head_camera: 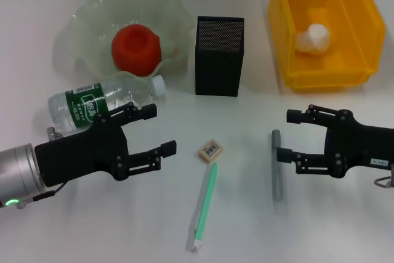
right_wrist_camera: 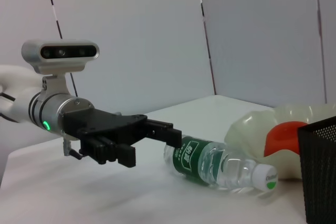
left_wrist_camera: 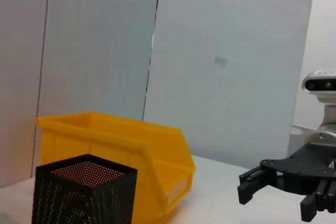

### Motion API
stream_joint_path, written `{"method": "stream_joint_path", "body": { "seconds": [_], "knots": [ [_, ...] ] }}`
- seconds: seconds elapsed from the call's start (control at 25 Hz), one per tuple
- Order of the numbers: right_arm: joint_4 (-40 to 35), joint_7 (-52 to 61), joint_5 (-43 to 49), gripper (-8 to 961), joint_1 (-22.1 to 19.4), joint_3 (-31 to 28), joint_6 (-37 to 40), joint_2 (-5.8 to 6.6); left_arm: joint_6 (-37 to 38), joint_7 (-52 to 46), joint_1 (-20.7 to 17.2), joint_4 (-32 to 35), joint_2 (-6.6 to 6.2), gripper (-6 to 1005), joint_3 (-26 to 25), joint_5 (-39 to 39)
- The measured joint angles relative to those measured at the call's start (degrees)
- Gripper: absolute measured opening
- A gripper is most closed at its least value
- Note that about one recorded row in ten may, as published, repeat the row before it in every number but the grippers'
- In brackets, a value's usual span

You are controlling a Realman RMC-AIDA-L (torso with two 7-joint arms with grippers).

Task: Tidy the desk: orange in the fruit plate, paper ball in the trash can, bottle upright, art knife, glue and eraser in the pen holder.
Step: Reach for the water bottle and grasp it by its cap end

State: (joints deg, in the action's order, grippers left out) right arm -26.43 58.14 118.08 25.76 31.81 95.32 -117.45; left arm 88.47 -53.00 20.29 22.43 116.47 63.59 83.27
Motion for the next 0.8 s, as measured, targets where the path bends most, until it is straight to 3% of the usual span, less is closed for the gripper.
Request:
{"method": "stream_joint_path", "body": {
  "seconds": [0.36,0.56,0.68,0.72,0.8],
  "knots": [
    [0.3,-0.2,0.2,829,0.3,0.3,-0.3,-0.06,-0.6,0.0,0.0,0.4,-0.13,812,0.0,0.0],
    [0.4,-0.2,0.2,829,0.6,0.4,-1.4,-0.07,-3.3,-3.7,1.6,3.4,-0.55,812,-5.7,0.2],
    [0.4,-0.2,0.2,829,0.6,0.4,-1.6,-0.07,-4.3,-5.2,1.8,4.7,-0.82,811,-6.0,0.5],
    [0.4,-0.2,0.2,829,0.6,0.4,-1.6,-0.08,-7.3,-10.6,2.4,9.7,-2.42,811,-6.1,3.0],
    [0.3,0.0,0.2,829,0.6,0.4,-1.6,-0.11,-7.6,-13.0,2.6,11.8,-3.11,811,-6.1,4.6]
  ]
}}
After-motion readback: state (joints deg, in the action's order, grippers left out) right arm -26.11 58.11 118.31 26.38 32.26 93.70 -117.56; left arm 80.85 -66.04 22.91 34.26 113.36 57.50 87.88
